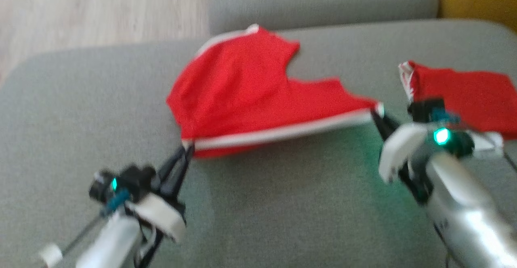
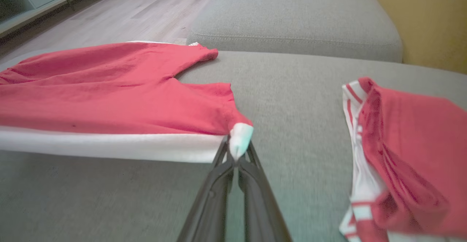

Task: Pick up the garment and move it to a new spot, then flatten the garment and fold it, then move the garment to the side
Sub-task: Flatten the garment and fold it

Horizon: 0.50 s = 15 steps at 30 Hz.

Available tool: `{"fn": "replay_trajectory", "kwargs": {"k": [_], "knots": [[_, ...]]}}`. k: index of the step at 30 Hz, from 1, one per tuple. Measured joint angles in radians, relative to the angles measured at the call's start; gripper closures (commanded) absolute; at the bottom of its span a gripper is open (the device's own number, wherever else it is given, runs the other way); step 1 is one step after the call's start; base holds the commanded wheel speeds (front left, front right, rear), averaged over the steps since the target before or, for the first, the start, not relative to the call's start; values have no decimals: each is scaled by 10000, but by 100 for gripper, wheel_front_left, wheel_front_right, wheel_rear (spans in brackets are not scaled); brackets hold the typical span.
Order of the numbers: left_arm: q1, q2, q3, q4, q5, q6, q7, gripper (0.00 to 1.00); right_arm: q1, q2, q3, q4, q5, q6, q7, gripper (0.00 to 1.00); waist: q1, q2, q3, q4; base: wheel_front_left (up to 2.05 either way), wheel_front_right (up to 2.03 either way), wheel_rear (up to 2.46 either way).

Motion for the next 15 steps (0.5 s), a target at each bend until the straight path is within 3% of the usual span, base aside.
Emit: {"fn": "replay_trajectory", "kwargs": {"k": [7,15], "knots": [[1406,6,-23,-1116,96,460,0,100,2336,-798,-389,-2052,644,0,353,100,1,0,-912,-46,0,0,0],[2658,104,-240,-2190,100,903,48,100,4684,-888,-2382,-4567,-73,0,1218,100,2,0,-1214,-49,0,0,0]]}}
